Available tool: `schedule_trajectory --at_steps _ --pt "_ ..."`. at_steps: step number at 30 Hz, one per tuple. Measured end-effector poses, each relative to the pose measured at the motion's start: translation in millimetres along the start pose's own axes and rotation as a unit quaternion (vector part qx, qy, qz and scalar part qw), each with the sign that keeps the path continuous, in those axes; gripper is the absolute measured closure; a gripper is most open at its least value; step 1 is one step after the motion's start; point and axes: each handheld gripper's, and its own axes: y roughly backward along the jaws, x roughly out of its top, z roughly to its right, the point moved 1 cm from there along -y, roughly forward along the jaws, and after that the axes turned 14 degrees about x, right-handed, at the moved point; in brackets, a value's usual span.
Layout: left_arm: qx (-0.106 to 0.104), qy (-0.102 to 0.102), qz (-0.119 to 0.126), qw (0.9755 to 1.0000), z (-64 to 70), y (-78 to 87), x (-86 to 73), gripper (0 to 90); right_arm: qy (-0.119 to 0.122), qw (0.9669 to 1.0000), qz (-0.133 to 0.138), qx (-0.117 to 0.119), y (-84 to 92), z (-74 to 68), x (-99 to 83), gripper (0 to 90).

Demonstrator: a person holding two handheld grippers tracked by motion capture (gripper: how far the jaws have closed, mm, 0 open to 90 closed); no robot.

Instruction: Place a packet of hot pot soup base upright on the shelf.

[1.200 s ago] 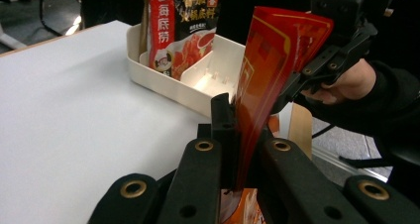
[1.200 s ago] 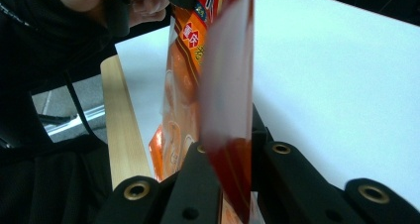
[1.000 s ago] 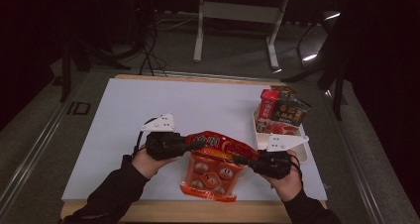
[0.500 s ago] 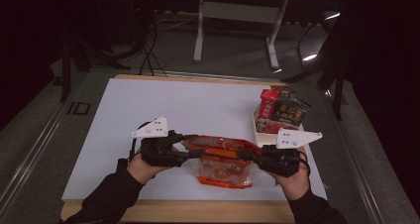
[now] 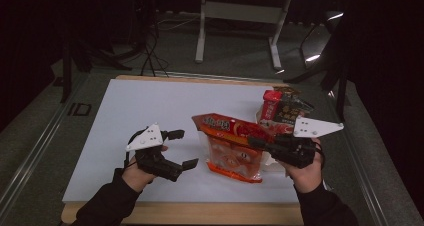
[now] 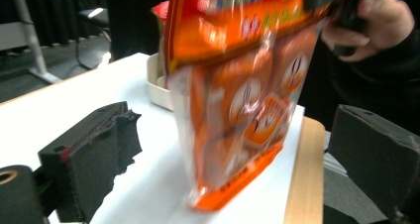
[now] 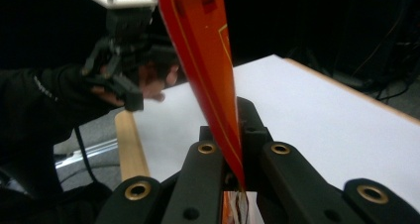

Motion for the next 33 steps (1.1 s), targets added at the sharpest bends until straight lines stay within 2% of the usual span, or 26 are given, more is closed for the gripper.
schedule_trajectory --at_steps 1,4,8,9,13,19,25,26,28,33 --pt "0.009 0.003 0.009 0.9999 -1.8 2.9 -4.6 3.6 0.003 1.0 0.004 -0.004 3.9 0.4 5.5 90.0" --pt "0.012 0.011 0.009 0.9998 -4.4 5.7 -9.3 3.7 0.007 0.9998 0.011 -0.013 10.3 2.0 13.9 90.0" --pt "0.02 0.007 0.005 0.9998 -5.8 8.9 -15.6 3.7 0.01 0.9997 0.016 -0.017 14.0 2.6 18.2 90.0" --pt "0.026 0.0 0.0 0.9997 -6.1 11.9 -21.6 3.7 0.018 0.9991 0.025 -0.029 23.0 3.4 26.2 90.0" --pt "0.03 0.003 -0.008 0.9995 -7.1 17.5 -34.0 3.8 0.022 0.9982 0.037 -0.042 33.3 5.2 33.0 90.0" --pt "0.036 0.024 -0.017 0.9989 -11.4 28.6 -52.6 3.7 0.029 0.995 0.053 -0.08 61.6 11.3 46.0 90.0" --pt "0.042 0.029 -0.021 0.9985 -13.2 35.0 -63.3 3.8 0.023 0.9927 0.059 -0.102 80.9 17.6 45.9 90.0" --pt "0.041 0.035 -0.018 0.9984 -13.9 37.5 -66.0 3.7 0.019 0.9918 0.06 -0.111 87.0 20.5 43.5 90.0" --pt "0.047 0.031 -0.016 0.9983 -14.3 39.5 -68.0 3.8 0.016 0.9909 0.058 -0.12 92.5 23.8 40.4 90.0" --pt "0.053 0.041 -0.016 0.9977 -14.0 42.4 -75.9 3.7 0.002 0.9897 0.057 -0.131 102.6 32.2 29.4 90.0"
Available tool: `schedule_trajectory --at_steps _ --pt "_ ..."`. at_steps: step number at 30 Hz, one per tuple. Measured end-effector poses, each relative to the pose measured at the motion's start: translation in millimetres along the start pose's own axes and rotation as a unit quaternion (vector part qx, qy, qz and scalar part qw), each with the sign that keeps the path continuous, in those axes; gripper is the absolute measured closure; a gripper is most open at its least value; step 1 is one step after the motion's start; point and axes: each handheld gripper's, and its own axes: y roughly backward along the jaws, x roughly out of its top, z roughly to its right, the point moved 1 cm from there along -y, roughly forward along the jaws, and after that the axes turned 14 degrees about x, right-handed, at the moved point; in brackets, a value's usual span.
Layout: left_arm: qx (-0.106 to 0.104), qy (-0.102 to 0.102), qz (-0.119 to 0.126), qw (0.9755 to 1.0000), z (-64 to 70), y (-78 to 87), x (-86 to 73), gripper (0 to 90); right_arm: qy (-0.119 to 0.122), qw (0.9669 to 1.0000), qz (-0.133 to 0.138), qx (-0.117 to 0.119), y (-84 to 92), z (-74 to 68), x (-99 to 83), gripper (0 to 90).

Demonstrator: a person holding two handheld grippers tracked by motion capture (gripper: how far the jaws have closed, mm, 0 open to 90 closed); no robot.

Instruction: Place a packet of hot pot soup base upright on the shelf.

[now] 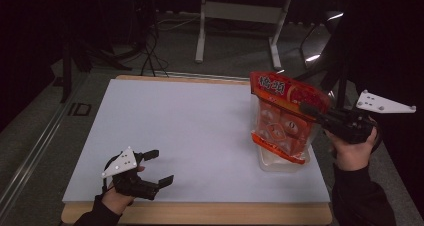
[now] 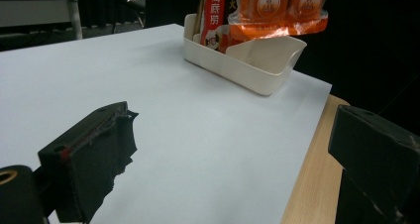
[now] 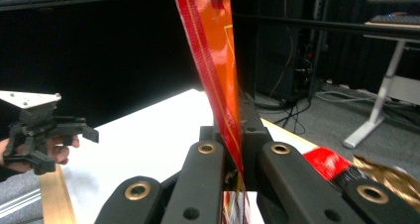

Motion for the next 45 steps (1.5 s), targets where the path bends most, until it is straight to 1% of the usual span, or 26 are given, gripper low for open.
schedule_trajectory --at_steps 1,2,4,5,8,13,15,17,21,26,28,32,36,38,39,42,45 --pt "0.0 0.0 0.0 1.0 0.0 0.0 0.0 3.7 -0.003 1.0 0.0 -0.003 1.1 2.1 -2.5 90.0" --pt "0.004 -0.001 -0.001 1.0 -0.4 -0.3 -3.4 3.7 -0.006 1.0 0.0 -0.005 2.2 4.2 -5.1 90.0" --pt "0.006 -0.001 -0.002 1.0 -0.6 -0.7 -4.8 3.7 -0.007 0.9999 -0.003 -0.009 2.9 6.2 -7.4 90.0" --pt "0.007 -0.002 -0.003 1.0 -0.6 -0.8 -4.9 3.7 -0.014 0.9998 -0.004 -0.013 4.3 10.5 -11.4 90.0" --pt "0.008 -0.004 0.002 1.0 -0.9 -1.0 -3.8 3.7 -0.022 0.9996 -0.006 -0.016 5.5 17.0 -16.8 90.0" --pt "0.008 0.001 0.001 1.0 -2.1 -3.5 -5.8 3.7 -0.032 0.9991 -0.013 -0.024 4.9 26.8 -25.4 90.0" --pt "0.007 0.004 0.001 1.0 -2.4 -3.7 -6.7 3.6 -0.035 0.9989 -0.016 -0.027 3.6 29.4 -29.0 90.0" --pt "0.01 0.002 0.0 0.9999 -2.9 -3.8 -7.1 3.7 -0.037 0.9987 -0.016 -0.031 2.8 31.7 -32.5 90.0" --pt "0.01 0.005 0.0 0.9999 -3.9 -4.2 -8.3 3.7 -0.043 0.9985 -0.014 -0.031 1.9 35.6 -38.3 90.0" --pt "0.012 0.005 -0.004 0.9999 -4.8 -5.3 -9.8 3.7 -0.06 0.9976 -0.014 -0.031 -1.4 41.2 -50.7 90.0" --pt "0.013 0.007 -0.005 0.9999 -5.2 -5.6 -10.2 3.7 -0.066 0.9974 -0.01 -0.028 -2.2 43.3 -54.9 90.0" --pt "0.014 0.007 -0.006 0.9999 -5.9 -6.0 -10.9 3.7 -0.071 0.997 -0.002 -0.032 -0.8 45.8 -62.0 90.0" --pt "0.015 0.01 -0.007 0.9998 -6.6 -6.5 -11.7 3.7 -0.084 0.9958 -0.008 -0.036 -0.5 50.8 -73.4 90.0" --pt "0.014 0.012 -0.008 0.9998 -6.6 -6.6 -11.9 3.7 -0.093 0.9952 0.001 -0.031 1.0 52.8 -78.7 90.0" --pt "0.015 0.012 -0.007 0.9998 -6.7 -6.7 -12.0 3.7 -0.096 0.9948 0.007 -0.034 3.3 53.5 -81.1 90.0" --pt "0.014 0.013 -0.008 0.9998 -7.2 -7.0 -12.2 3.7 -0.103 0.9942 0.017 -0.027 7.4 55.0 -85.6 90.0" --pt "0.015 0.013 -0.01 0.9998 -7.2 -7.7 -12.9 3.7 -0.103 0.9939 0.019 -0.034 10.9 54.2 -89.7 90.0"
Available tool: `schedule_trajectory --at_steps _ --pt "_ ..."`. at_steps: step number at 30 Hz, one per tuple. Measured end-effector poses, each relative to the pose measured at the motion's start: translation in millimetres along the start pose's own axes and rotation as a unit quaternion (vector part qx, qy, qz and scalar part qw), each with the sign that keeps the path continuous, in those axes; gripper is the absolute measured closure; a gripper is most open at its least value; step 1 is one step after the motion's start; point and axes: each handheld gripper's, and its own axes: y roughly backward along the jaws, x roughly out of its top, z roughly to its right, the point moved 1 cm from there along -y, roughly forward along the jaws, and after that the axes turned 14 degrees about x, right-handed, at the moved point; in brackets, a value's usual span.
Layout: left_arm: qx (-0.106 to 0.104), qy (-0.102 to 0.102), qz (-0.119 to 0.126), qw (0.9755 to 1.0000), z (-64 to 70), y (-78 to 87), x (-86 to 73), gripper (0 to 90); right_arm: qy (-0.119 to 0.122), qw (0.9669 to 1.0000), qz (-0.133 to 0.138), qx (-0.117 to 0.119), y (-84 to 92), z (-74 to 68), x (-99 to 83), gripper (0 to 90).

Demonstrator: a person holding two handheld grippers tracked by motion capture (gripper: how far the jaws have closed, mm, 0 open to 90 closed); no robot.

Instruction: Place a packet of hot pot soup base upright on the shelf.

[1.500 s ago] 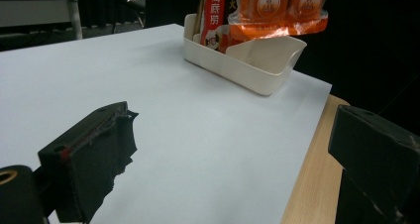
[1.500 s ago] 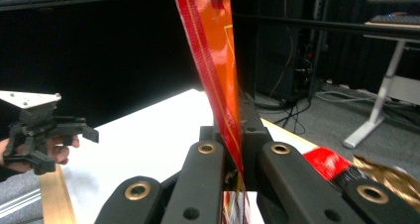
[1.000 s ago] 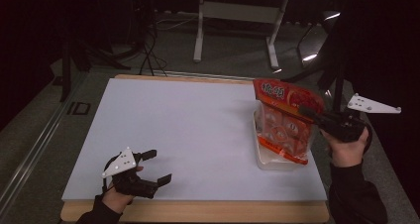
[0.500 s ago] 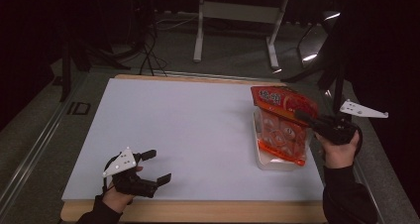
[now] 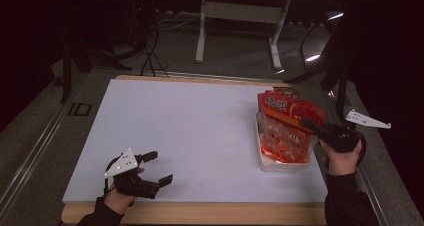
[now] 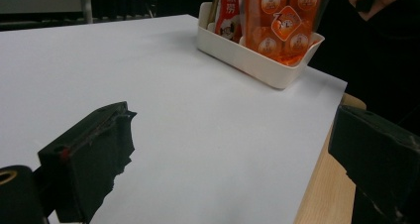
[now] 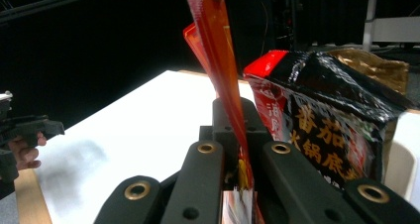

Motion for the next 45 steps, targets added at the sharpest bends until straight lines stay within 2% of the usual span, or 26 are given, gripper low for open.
schedule_trajectory --at_steps 7,10,16,18,25,32,38,45 --pt "0.004 -0.002 -0.004 1.0 -1.3 -1.1 -2.5 3.7 0.008 0.9998 -0.01 -0.014 3.3 -1.1 -6.4 90.0" --pt "0.003 -0.002 -0.006 1.0 -1.6 -1.4 -3.2 3.7 0.009 0.9992 -0.028 -0.027 1.7 1.5 -16.4 90.0" --pt "0.003 0.0 -0.005 1.0 -1.8 -2.2 -4.2 3.7 0.0 0.9994 -0.019 -0.028 9.1 5.1 -28.5 90.0" --pt "0.004 0.0 -0.006 1.0 -2.0 -2.6 -4.8 3.7 0.009 0.999 -0.025 -0.036 10.7 3.9 -30.3 90.0" --pt "0.002 0.0 -0.009 1.0 -2.2 -4.4 -7.2 3.7 -0.005 0.9992 -0.018 -0.036 14.9 5.9 -34.5 89.4" --pt "0.002 0.005 -0.007 1.0 -4.3 -4.6 -7.6 3.7 -0.004 0.9982 -0.033 -0.051 12.9 2.2 -30.0 81.3" --pt "0.002 0.006 -0.005 1.0 -4.6 -4.4 -7.4 3.7 0.007 0.998 -0.03 -0.056 12.0 -5.6 -14.8 71.0" --pt "-0.002 0.007 -0.005 1.0 -3.6 -4.9 -7.8 3.7 0.046 0.997 -0.003 -0.062 13.5 -26.4 15.6 58.6"
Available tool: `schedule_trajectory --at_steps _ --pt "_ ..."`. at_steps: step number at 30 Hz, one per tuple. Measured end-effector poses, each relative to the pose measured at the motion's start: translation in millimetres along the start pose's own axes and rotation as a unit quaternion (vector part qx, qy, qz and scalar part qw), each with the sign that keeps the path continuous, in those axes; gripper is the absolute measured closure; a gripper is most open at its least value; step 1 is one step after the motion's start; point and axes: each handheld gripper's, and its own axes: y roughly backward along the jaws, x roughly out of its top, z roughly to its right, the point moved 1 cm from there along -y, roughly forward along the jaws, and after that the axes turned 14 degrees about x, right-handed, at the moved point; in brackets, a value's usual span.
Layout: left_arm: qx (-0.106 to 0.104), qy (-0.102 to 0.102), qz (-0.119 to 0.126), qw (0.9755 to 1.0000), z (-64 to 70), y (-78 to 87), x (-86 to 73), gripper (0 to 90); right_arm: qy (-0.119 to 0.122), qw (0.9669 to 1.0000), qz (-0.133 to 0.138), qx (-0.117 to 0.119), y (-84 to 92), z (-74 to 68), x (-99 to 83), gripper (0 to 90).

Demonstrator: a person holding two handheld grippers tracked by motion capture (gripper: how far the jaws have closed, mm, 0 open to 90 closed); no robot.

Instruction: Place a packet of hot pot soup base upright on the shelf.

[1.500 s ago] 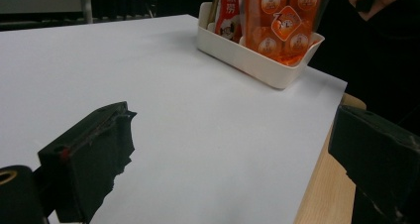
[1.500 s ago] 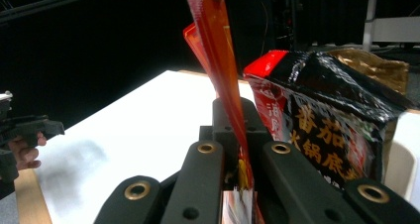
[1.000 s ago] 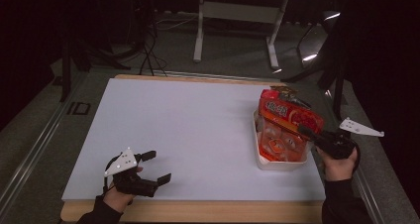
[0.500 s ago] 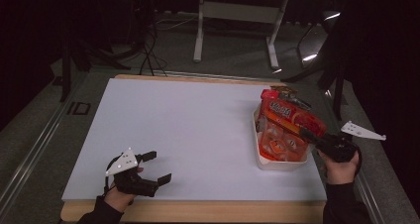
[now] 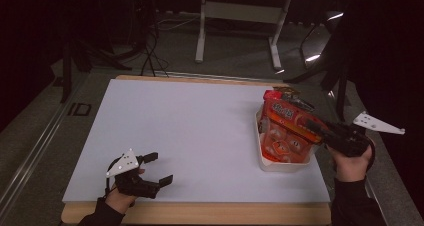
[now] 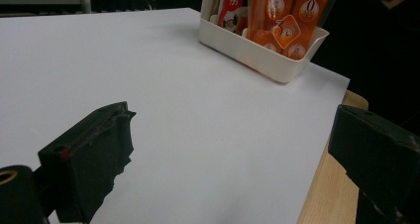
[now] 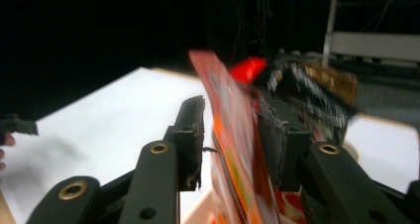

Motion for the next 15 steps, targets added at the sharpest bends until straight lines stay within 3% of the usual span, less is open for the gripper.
schedule_trajectory --at_steps 9,15 --pt "-0.001 0.0 0.0 1.0 -0.3 0.0 -0.2 3.7 0.041 0.9989 0.019 0.013 -4.9 -31.2 25.1 38.0" --pt "-0.001 0.0 -0.002 1.0 0.0 -0.9 -0.7 3.7 0.059 0.9978 0.02 0.022 -14.7 -50.6 31.0 31.4"
